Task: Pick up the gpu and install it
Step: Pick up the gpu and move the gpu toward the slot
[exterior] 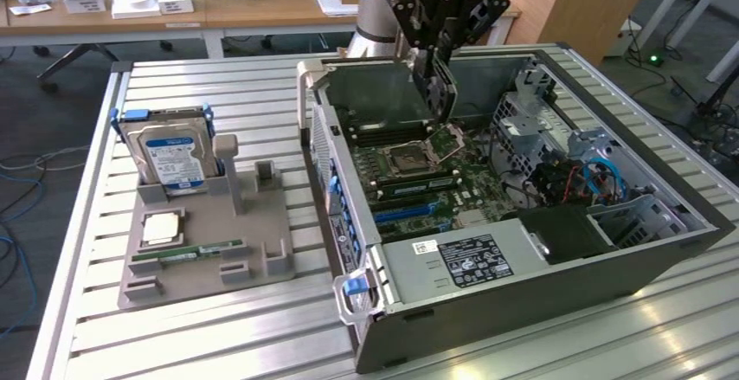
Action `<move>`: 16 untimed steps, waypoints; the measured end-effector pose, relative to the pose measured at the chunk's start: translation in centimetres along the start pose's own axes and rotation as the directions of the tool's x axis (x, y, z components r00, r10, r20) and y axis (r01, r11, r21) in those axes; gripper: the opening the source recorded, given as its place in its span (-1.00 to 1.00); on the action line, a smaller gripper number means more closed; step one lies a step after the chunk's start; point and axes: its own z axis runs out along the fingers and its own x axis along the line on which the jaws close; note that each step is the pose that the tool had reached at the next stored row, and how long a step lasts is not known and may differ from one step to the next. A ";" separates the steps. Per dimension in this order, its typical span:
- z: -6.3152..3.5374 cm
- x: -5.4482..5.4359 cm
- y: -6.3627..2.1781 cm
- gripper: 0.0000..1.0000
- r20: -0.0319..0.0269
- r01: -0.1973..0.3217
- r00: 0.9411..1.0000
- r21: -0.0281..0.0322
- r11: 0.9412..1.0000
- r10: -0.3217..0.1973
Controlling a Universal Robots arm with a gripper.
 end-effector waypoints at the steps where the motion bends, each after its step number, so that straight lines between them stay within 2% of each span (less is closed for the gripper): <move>1: 0.01 -0.3 0.01 -0.47 0.000 0.000 1.000 0.000 1.000 0.000; 12: 0.09 -3.1 0.22 -0.47 0.000 0.000 1.000 0.000 1.000 0.000; 16: 0.12 -4.5 0.29 -0.47 0.000 0.000 1.000 0.000 1.000 0.000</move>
